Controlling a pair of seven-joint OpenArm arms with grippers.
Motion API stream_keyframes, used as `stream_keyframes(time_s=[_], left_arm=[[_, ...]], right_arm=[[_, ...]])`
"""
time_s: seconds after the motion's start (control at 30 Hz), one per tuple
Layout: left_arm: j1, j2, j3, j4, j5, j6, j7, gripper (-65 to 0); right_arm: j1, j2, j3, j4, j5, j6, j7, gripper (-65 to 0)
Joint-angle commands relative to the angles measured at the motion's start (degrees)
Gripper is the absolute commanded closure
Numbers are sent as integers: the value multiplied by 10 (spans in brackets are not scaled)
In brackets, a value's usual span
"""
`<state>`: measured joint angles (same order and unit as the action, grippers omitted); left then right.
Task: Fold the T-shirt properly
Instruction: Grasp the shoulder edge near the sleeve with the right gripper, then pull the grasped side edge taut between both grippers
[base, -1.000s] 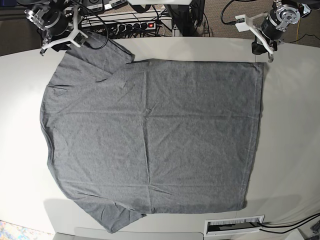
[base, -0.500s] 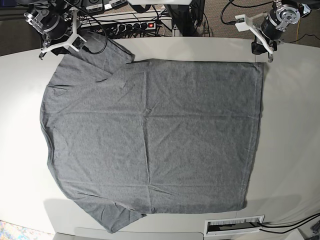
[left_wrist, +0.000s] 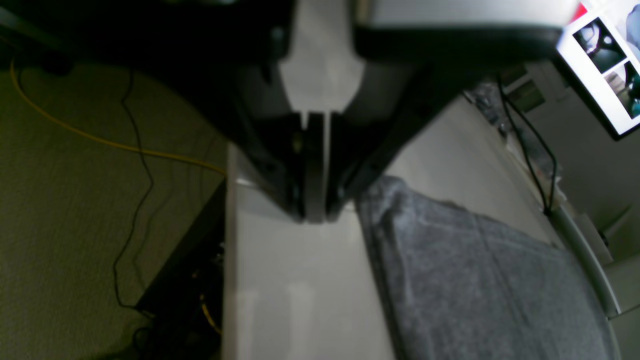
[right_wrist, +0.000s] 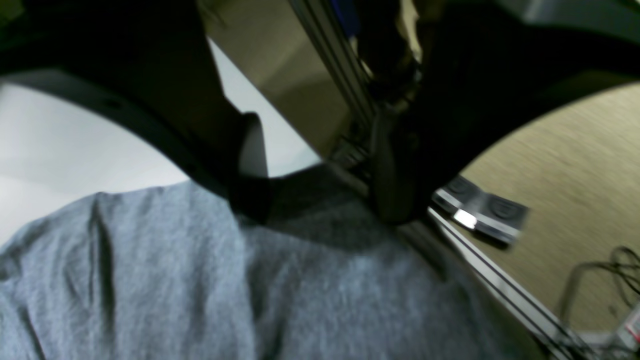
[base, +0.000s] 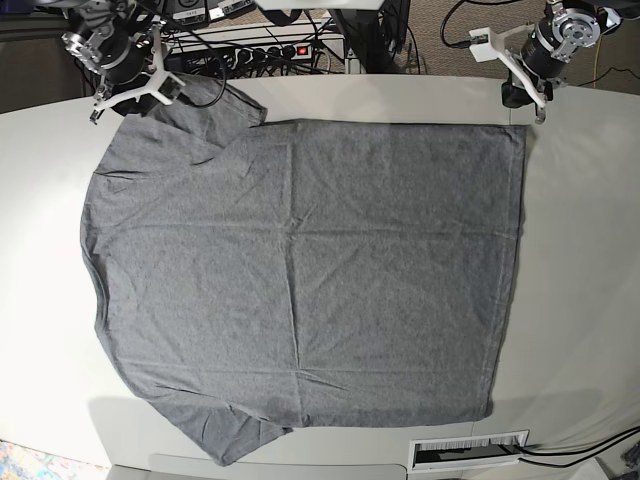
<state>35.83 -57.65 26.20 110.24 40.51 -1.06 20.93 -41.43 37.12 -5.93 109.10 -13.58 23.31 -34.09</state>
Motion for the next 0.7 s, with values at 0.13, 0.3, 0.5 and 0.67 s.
stream_keyframes(time_s=[0.13, 0.3, 0.5, 0.67], left_arm=[[4, -9, -1, 6, 0, 2, -2, 0], [4, -9, -1, 6, 0, 2, -2, 0], [4, -10, -1, 6, 0, 2, -2, 0], [9, -13, -1, 6, 0, 2, 15, 0]], right_arm=[[22, -4, -36, -2, 42, 24, -97, -93], [10, -4, -35, 47, 42, 24, -132, -44], [-18, -1, -35, 87, 41, 24, -157, 0], [-66, 10, -25, 136, 21, 24, -160, 0]])
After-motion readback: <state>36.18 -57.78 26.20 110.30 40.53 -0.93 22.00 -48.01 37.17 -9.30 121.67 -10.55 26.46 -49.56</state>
